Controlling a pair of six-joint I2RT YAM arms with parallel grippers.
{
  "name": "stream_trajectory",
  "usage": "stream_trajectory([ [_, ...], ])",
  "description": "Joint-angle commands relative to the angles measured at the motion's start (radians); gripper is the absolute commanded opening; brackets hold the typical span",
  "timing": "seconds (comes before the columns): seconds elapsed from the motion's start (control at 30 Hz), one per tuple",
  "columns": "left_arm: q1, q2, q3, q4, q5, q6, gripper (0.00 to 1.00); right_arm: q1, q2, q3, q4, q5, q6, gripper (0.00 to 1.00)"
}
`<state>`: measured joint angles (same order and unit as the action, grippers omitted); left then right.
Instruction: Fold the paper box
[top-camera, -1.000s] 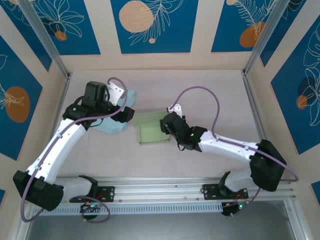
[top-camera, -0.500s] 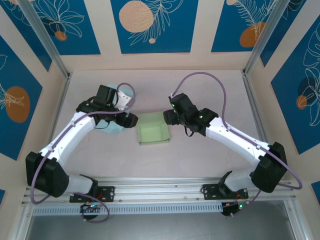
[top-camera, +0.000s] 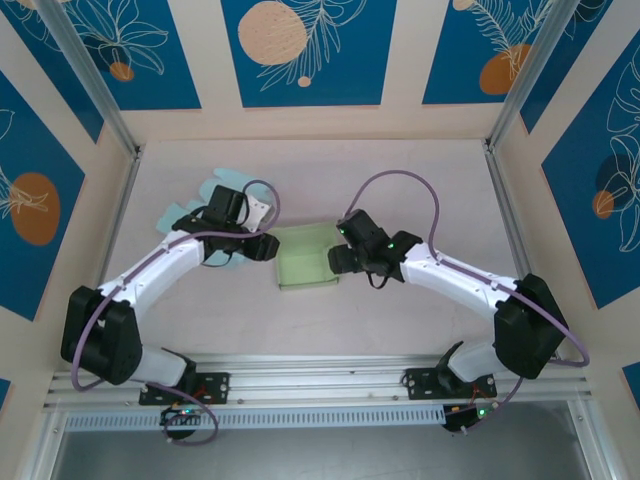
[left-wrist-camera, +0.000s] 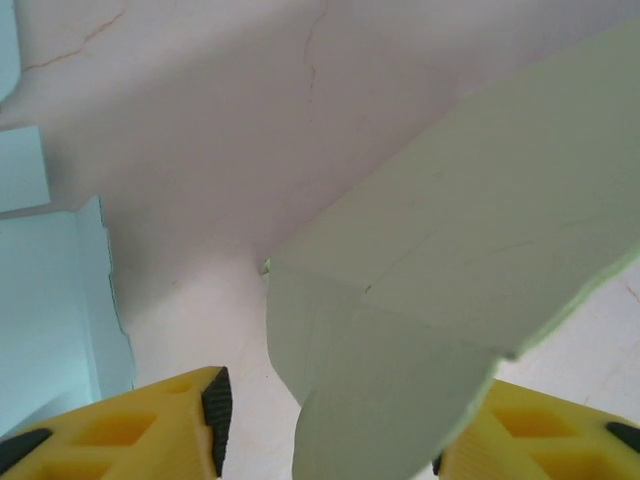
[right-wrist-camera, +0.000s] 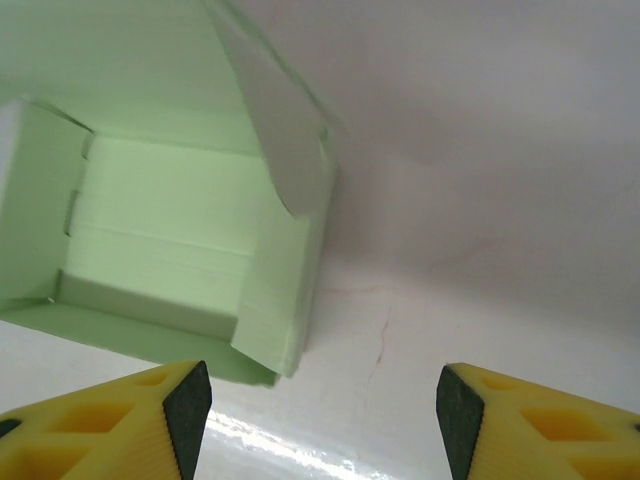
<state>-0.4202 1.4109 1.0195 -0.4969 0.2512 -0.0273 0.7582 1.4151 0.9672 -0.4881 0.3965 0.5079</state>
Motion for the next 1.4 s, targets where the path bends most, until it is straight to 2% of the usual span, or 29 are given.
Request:
stream_trajectory([
  [0.0, -0.018, 0.019, -0.016, 0.074, -0.03, -0.037, 0.49, 0.004, 0.027, -0.044, 0.076, -0.031, 0.107, 0.64],
  [0.23, -0.026, 0.047, -0.021, 0.107, -0.06, -0.05, 0.39, 0.008, 0.145, -0.031, 0.184, 0.04, 0.136, 0.61],
  [0.47, -0.027, 0.062, -0.013, 0.11, -0.066, -0.048, 0.32, 0.01, 0.278, 0.009, 0.29, 0.052, 0.109, 0.58],
  [0.6, -0.029, 0.069, -0.011, 0.113, -0.085, -0.045, 0.22, 0.01, 0.325, 0.038, 0.311, 0.041, 0.089, 0.58],
  [0.8, -0.03, 0.082, 0.0, 0.108, -0.099, -0.035, 0.12, 0.006, 0.376, 0.071, 0.314, 0.077, 0.065, 0.52],
  [0.9, -0.031, 0.08, 0.003, 0.108, -0.108, -0.034, 0.06, 0.0, 0.402, 0.09, 0.301, 0.114, 0.049, 0.42],
  [1.07, -0.031, 0.076, 0.007, 0.119, -0.112, -0.044, 0.04, -0.002, 0.439, 0.112, 0.265, 0.167, 0.031, 0.29],
  [1.2, -0.03, 0.08, 0.007, 0.128, -0.119, -0.056, 0.0, -0.006, 0.446, 0.111, 0.242, 0.182, 0.045, 0.0],
  [1.37, -0.03, 0.08, 0.005, 0.149, -0.117, -0.084, 0.0, 0.01, 0.498, 0.166, 0.119, 0.287, 0.091, 0.0],
])
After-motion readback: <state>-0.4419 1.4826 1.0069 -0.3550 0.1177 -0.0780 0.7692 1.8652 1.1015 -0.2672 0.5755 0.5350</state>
